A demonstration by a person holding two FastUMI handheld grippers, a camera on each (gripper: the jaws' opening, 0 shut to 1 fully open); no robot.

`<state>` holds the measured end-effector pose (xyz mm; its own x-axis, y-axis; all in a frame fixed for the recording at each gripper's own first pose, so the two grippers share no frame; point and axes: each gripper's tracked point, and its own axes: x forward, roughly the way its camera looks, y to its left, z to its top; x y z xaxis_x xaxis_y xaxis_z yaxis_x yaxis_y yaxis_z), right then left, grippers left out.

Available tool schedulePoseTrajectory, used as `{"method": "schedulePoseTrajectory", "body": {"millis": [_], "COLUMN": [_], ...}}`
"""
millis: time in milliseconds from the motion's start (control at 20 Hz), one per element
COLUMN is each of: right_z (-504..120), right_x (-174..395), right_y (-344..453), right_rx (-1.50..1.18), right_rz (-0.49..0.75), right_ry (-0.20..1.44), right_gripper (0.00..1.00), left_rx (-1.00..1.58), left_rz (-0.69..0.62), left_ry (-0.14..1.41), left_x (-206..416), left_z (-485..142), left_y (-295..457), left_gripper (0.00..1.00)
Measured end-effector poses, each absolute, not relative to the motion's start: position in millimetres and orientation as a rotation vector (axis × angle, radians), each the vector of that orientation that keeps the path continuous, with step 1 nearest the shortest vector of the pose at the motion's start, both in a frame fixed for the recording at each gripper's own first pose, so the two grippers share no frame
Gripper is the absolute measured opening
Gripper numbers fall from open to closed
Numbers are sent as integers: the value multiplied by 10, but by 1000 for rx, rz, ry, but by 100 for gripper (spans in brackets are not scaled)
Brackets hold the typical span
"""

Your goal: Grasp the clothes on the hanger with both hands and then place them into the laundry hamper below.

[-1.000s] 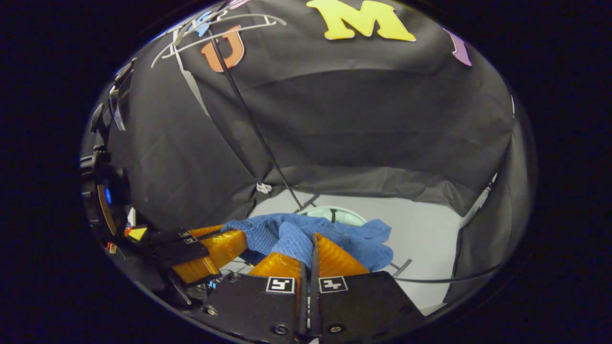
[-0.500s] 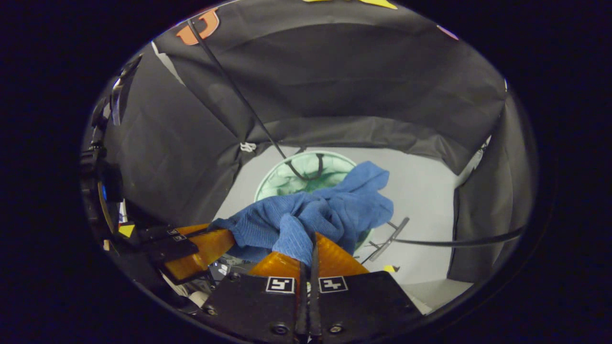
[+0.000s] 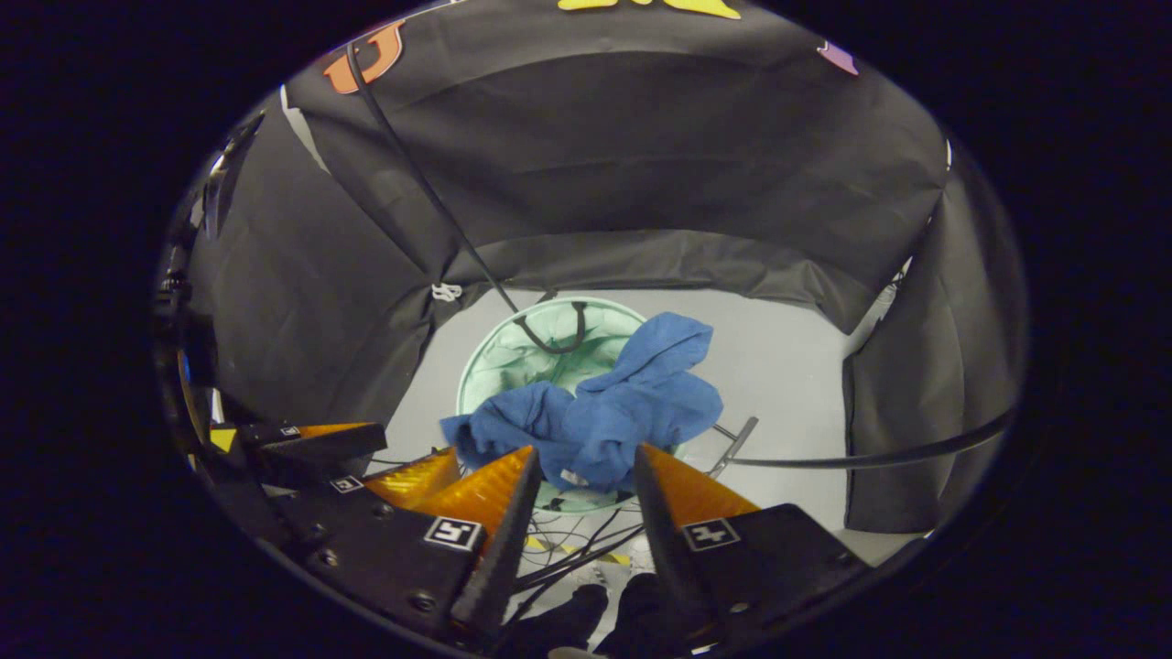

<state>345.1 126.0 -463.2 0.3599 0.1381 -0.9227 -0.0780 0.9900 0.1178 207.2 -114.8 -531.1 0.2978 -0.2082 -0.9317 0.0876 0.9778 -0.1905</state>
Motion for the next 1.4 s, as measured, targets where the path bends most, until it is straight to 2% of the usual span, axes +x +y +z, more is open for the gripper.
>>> {"method": "schedulePoseTrajectory", "body": {"millis": [200, 400, 600, 650, 800, 1050, 1100, 1150, 1200, 1350, 1400], "right_z": [-4638, -4553, -4319, -4232, -3923, -2885, -2618, -2362, -2117, -1474, -1280], "right_x": [3384, 3285, 3198, 3171, 3133, 2896, 2823, 2764, 2647, 2366, 2295], "right_y": [1207, 1176, 1143, 1151, 1159, 1020, 952, 877, 788, 504, 402], "right_rx": [61, 34, 5, -3, -25, -35, -42, -43, -43, -34, -28], "right_rz": [117, 107, 101, 102, 105, 109, 108, 108, 109, 99, 98], "right_ry": [1186, 1147, 1095, 1082, 978, 748, 697, 646, 598, 442, 391], "right_gripper": [77, 77, 77, 77, 77, 77, 77, 80, 77, 77, 87], "left_rx": [-101, -108, -107, -100, -83, -48, -40, -31, -27, -24, -21], "left_rz": [-198, -186, -182, -183, -188, -237, -253, -262, -270, -261, -251], "left_ry": [1241, 1187, 1164, 1151, 1051, 782, 734, 683, 626, 477, 434], "left_x": [2033, 2002, 1881, 1871, 1924, 1997, 1955, 1951, 1931, 1742, 1642], "left_z": [-5306, -5217, -5049, -5002, -4625, -3570, -3378, -3157, -2951, -2329, -2109], "left_y": [-1102, -1064, -1021, -1013, -999, -1188, -1223, -1268, -1342, -1428, -1405], "left_gripper": [97, 100, 97, 100, 97, 97, 100, 97, 97, 97, 97]}}
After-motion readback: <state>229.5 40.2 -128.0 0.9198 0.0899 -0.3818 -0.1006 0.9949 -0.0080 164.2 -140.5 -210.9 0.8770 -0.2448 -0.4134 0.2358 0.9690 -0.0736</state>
